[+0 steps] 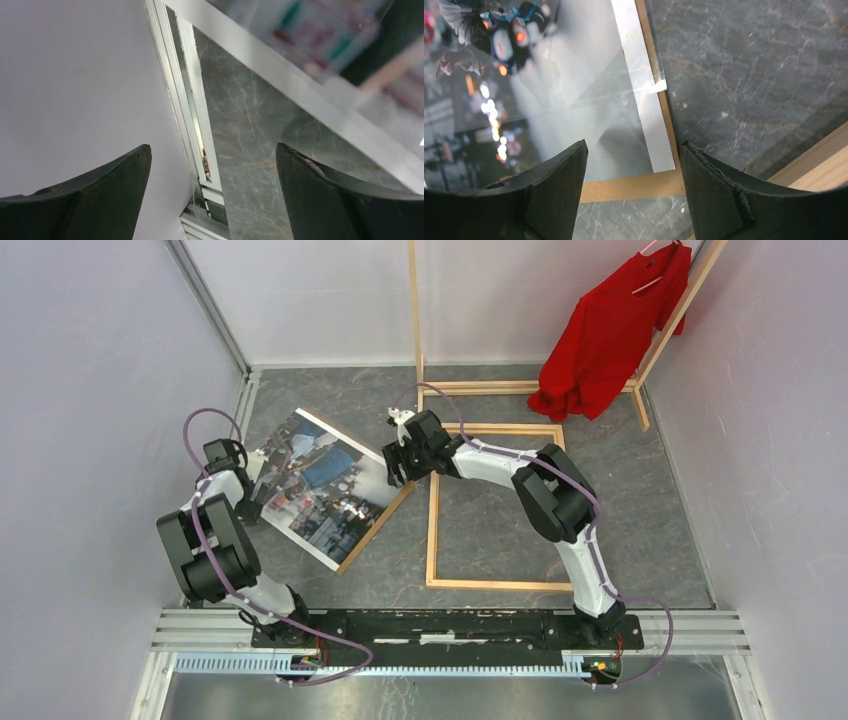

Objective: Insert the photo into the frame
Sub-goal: Adjust the photo frame item at the center of the board.

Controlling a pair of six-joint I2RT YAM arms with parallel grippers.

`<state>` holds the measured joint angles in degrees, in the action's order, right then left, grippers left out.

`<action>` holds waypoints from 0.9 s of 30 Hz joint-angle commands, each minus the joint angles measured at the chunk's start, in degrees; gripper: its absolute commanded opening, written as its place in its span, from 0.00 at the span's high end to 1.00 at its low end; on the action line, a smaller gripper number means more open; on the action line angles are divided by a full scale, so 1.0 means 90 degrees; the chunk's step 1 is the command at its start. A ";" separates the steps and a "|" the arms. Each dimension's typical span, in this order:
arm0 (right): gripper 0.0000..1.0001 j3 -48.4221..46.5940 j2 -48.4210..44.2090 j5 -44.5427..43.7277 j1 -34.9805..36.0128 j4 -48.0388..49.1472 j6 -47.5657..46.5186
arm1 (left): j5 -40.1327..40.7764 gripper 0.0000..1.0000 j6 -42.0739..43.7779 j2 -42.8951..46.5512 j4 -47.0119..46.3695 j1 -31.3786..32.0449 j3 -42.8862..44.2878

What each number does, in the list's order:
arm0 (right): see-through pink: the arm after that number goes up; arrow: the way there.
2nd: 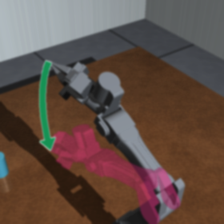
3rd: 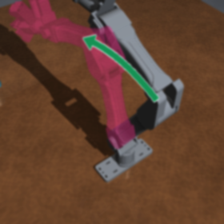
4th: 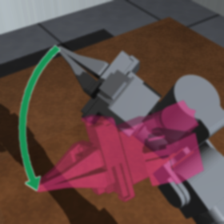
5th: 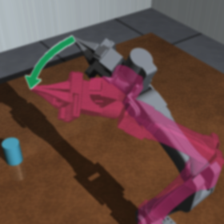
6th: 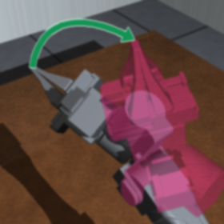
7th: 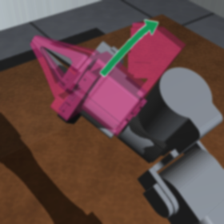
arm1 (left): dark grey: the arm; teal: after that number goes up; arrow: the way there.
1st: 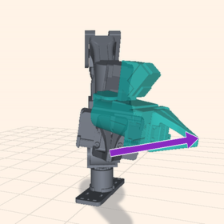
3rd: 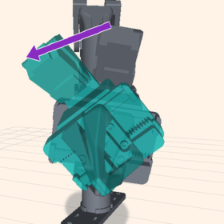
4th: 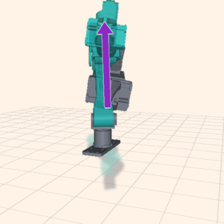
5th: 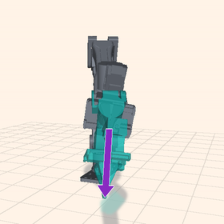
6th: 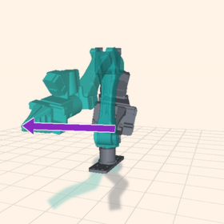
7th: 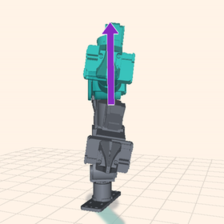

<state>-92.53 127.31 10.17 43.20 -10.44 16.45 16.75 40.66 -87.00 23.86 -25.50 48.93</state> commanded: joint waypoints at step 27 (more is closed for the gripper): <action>0.32 0.4184 -0.2637 -0.0102 0.1904 0.0697 0.0921 | 0.0029 0.00 -0.0641 -0.0824 -0.0756 0.1610 0.0125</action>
<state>-55.61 103.83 5.93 59.42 3.55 23.46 24.93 39.27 -94.02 13.08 -13.10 49.23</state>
